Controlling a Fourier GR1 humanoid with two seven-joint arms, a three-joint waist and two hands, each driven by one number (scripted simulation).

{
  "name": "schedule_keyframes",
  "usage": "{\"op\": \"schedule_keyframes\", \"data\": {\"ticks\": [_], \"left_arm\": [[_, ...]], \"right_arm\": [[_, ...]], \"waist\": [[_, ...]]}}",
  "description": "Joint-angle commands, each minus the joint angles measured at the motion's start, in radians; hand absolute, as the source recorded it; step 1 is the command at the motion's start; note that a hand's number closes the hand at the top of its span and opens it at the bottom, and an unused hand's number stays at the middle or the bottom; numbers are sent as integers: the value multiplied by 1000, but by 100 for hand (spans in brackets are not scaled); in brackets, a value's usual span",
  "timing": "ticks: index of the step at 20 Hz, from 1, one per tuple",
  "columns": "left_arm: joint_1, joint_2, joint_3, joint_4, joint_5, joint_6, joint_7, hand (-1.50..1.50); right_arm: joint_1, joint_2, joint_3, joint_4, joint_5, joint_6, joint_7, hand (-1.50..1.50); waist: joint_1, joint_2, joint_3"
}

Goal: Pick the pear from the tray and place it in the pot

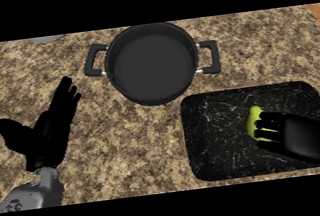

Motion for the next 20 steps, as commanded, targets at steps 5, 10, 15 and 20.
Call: {"op": "schedule_keyframes", "data": {"ticks": [5, 10, 15, 20], "left_arm": [[16, 16, 37, -14, -8, 25, -7, 0], [16, 19, 35, -21, -10, 23, -3, 0], [36, 25, 30, -20, -6, 10, 0, 0], [28, 2, 7, -14, -5, 5, -7, 0]], "right_arm": [[193, 253, -190, 148, -52, 160, 565, 150], [252, 430, -236, 101, -21, 163, 890, 150], [233, 454, -217, -85, 65, 114, 1209, 150], [149, 456, -45, -296, 148, 179, 1562, 150]], "waist": [[-107, 19, -6], [-80, 14, -12], [-45, -3, -13], [-15, -8, -8]]}}
